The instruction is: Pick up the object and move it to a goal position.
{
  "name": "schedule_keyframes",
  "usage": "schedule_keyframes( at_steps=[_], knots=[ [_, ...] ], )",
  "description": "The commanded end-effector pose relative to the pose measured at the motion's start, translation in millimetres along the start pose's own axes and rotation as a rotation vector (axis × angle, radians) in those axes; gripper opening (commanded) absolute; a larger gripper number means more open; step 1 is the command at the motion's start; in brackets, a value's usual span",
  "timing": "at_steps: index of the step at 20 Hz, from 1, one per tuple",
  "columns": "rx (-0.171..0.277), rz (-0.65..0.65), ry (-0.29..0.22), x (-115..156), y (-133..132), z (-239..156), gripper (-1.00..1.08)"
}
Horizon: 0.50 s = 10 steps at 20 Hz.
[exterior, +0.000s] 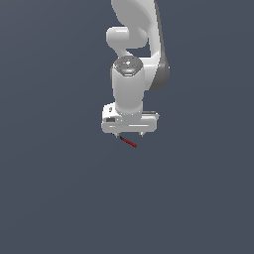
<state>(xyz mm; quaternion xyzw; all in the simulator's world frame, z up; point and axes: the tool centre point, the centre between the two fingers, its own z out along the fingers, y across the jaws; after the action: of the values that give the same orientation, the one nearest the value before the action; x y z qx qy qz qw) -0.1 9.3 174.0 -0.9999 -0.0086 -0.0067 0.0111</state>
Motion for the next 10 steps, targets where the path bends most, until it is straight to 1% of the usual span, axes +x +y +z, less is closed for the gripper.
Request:
schedule_keyframes(
  at_steps=[1,4,10],
  knots=[
    [0.0,0.0,0.0,0,0,0,1.0],
    [-0.002,0.0,-0.003,-1,4,0,1.0],
    [-0.011,0.005,-0.017,-6,26,-1,1.0]
  ],
)
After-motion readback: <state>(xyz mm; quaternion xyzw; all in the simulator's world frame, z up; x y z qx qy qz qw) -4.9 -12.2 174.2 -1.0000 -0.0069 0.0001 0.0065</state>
